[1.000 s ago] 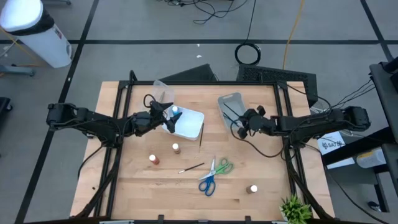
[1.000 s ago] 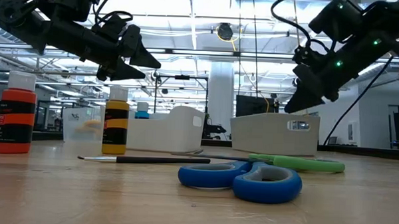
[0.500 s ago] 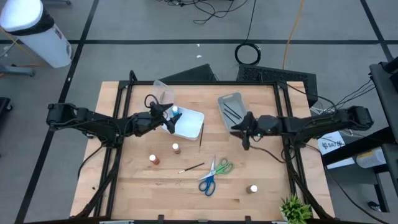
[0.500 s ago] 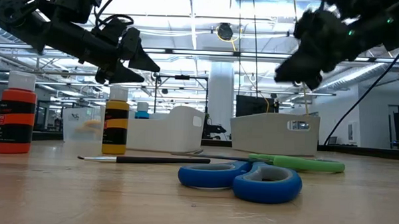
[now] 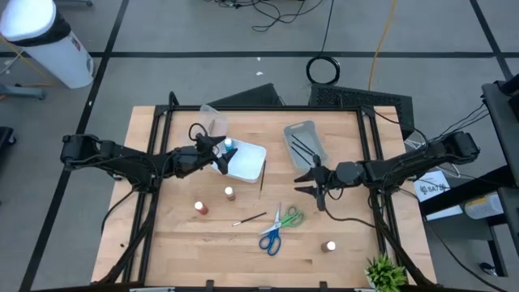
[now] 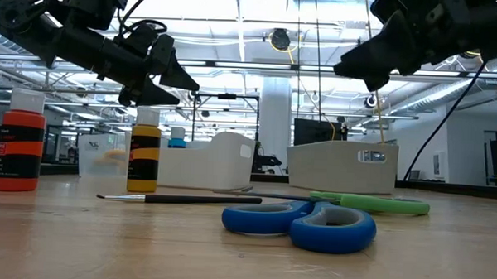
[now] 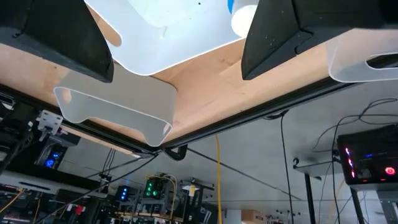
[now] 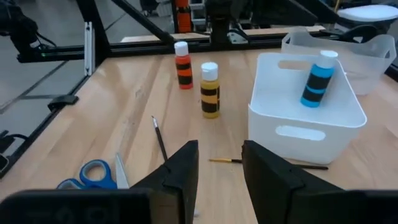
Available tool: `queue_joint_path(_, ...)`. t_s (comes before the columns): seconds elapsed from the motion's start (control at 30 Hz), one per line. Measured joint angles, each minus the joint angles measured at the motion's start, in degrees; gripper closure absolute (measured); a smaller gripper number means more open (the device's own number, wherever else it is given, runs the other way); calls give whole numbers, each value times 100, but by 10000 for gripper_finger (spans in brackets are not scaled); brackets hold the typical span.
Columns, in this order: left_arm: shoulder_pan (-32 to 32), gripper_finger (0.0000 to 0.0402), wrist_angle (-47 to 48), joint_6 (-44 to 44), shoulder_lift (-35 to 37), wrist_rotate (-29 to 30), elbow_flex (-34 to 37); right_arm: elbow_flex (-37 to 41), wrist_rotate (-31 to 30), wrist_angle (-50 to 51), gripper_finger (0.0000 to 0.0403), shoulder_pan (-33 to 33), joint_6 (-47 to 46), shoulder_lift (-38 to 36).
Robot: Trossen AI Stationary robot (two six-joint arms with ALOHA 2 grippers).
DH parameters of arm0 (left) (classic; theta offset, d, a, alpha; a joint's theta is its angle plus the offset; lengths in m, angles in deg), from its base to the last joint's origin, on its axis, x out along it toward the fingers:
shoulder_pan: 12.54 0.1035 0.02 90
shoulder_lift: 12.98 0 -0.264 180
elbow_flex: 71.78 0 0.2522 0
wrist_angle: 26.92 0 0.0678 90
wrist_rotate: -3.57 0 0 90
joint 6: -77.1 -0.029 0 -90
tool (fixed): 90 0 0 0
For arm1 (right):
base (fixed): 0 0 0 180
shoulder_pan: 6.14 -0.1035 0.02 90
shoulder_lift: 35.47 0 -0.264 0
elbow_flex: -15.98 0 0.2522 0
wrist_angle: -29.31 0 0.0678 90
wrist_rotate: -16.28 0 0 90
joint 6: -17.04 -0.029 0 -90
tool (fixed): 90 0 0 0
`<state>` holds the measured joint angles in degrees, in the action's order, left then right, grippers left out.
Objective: Pick & Place Paint Supplies
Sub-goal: Put the yellow paint bottle into the white bin
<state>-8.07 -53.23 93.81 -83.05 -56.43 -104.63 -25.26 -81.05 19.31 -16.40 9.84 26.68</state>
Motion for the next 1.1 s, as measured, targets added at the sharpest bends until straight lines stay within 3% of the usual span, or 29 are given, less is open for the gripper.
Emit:
queue_joint_path(0.67,0,41,2,3,0,-21,0,0,-5,-3,293,2,0,38)
queue_joint_path(0.73,0,41,-17,44,0,-323,-1,0,-5,-1,293,2,0,38)
queue_joint_path(0.87,-387,48,40,35,-5,-2034,-482,0,-5,2,297,2,0,38)
queue_joint_path(0.93,-893,54,681,19,2,-2651,-1038,0,-7,-3,297,2,0,38)
queue_joint_path(0.97,-1192,57,1327,-17,-44,-2677,-1390,0,-7,1,297,2,0,38)
queue_joint_path(1.1,-2380,69,4359,310,-544,-1304,-2738,0,-7,-1,296,2,-74,38)
